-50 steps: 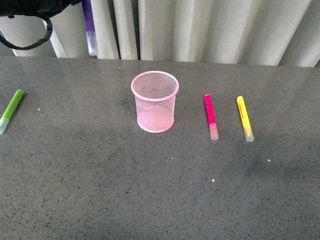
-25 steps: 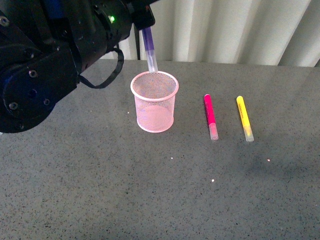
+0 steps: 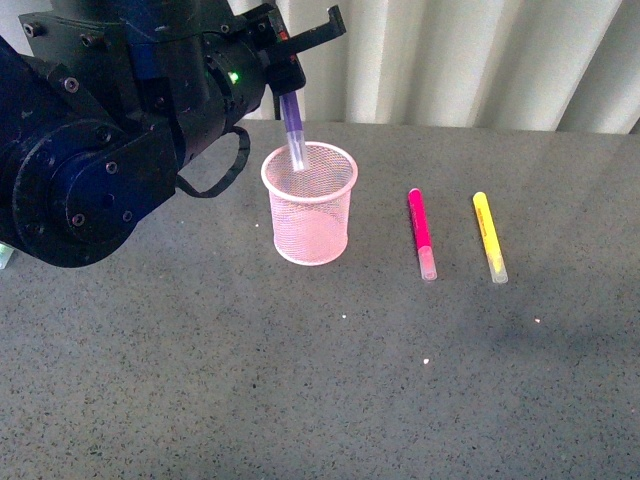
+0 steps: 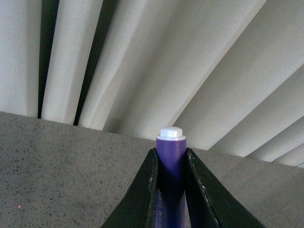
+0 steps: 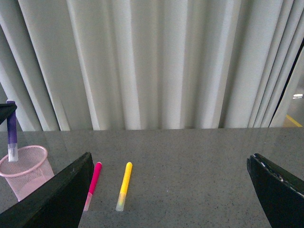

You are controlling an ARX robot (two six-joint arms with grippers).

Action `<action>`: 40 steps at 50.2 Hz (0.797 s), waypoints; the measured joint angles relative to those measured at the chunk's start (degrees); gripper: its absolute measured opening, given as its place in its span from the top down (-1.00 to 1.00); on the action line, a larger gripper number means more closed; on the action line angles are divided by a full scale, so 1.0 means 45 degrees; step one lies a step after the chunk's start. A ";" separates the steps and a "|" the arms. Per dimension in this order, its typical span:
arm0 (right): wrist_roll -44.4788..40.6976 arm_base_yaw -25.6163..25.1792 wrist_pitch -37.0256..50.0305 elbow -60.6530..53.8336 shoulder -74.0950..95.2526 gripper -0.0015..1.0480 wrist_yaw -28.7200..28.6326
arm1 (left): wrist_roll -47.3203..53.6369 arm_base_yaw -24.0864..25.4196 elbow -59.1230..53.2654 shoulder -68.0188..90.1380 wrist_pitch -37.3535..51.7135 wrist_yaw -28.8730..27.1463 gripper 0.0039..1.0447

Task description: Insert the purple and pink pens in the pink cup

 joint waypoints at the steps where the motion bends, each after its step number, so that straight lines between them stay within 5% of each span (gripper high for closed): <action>1: 0.0000 0.0000 0.0000 0.0000 0.0000 -0.87 0.0005 | -0.0015 0.0010 0.0000 0.0024 -0.0010 0.0000 0.76; 25: 0.0000 0.0000 0.0000 0.0000 0.0000 -0.87 0.0005 | -0.0432 -0.0073 0.0141 0.0578 -0.0204 -0.0102 0.75; 40: 0.0000 0.0000 0.0000 0.0000 0.0000 -0.87 0.0000 | -0.0661 -0.0024 -0.0262 -0.0194 -0.1001 0.0345 -0.28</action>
